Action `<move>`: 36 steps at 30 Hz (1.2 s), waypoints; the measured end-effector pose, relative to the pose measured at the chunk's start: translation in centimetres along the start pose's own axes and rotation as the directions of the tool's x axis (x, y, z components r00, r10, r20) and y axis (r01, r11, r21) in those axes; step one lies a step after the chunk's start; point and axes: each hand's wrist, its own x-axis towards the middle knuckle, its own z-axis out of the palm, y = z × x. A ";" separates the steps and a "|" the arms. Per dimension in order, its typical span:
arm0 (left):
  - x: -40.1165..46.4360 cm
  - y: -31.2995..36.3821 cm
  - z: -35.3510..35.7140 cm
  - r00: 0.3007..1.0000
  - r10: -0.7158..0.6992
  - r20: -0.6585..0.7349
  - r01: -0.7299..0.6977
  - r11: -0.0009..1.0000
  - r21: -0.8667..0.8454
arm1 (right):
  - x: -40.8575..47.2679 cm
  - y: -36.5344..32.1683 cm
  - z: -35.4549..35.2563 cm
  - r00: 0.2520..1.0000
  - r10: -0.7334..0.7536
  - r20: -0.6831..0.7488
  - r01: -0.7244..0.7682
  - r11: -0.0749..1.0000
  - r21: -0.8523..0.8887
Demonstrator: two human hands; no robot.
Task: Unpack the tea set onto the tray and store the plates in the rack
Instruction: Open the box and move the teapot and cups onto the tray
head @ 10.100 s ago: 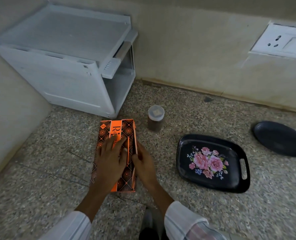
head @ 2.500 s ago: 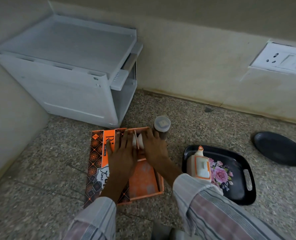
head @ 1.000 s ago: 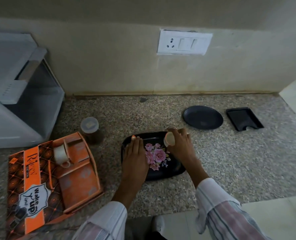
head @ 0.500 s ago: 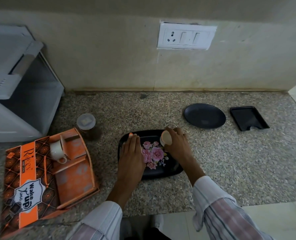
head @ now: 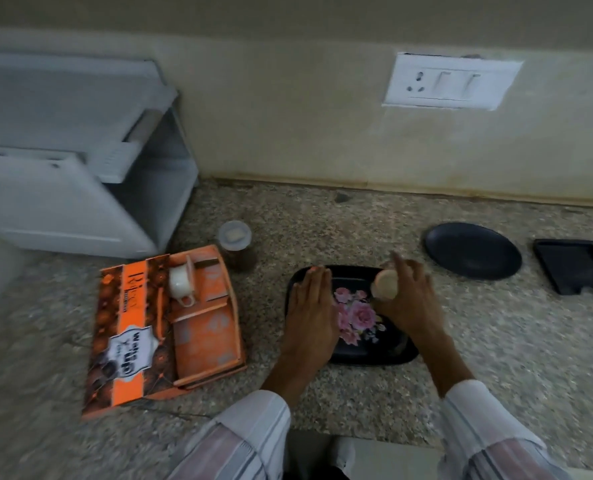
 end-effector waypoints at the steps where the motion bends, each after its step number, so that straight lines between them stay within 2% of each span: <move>1: -0.1 -0.1 -0.9 0.999 -0.011 -0.035 0.010 0.999 -0.031 | -0.1 -0.9 -0.4 0.999 -0.022 -0.029 0.023 1.000 0.017; 3: -0.1 -1.5 -3.1 0.991 -0.039 -0.127 0.033 0.998 -0.051 | -0.6 -3.9 -1.1 0.988 -0.090 -0.122 0.099 0.992 0.074; 6: -0.9 -5.4 -5.6 0.959 -0.117 -0.258 0.102 0.992 -0.070 | -2.7 -9.6 -1.1 0.935 -0.243 -0.257 0.294 0.939 0.179; 9: -2.9 -11.5 -6.7 0.906 -0.239 -0.350 0.222 0.971 -0.088 | -4.8 -16.5 1.9 0.896 -0.424 -0.135 0.444 0.862 0.243; 13: -5.1 -19.7 -6.8 0.829 -0.405 -0.386 0.398 0.912 -0.101 | -5.1 -25.5 8.6 0.764 -0.644 0.028 0.636 0.760 0.132; 18: -5.7 -24.7 -6.5 0.816 -0.459 -0.351 0.478 0.878 -0.036 | -3.1 -32.0 13.6 0.707 -0.661 0.252 0.674 0.738 0.042; 21: -5.6 -25.6 -6.1 0.809 -0.467 -0.357 0.492 0.870 -0.023 | -1.8 -32.8 16.0 0.701 -0.644 0.306 0.684 0.729 -0.033; 25: -5.8 -25.3 -5.8 0.804 -0.480 -0.350 0.507 0.862 -0.018 | -1.1 -32.3 17.2 0.738 -0.620 0.267 0.650 0.759 -0.032; 33: -5.7 -25.3 -5.9 0.792 -0.501 -0.348 0.525 0.850 -0.029 | 0.0 -32.5 16.7 0.728 -0.660 0.185 0.684 0.715 -0.142; 36: -5.5 -25.8 -5.8 0.792 -0.506 -0.342 0.533 0.846 -0.019 | 0.2 -32.7 15.1 0.735 -0.658 0.165 0.675 0.732 -0.093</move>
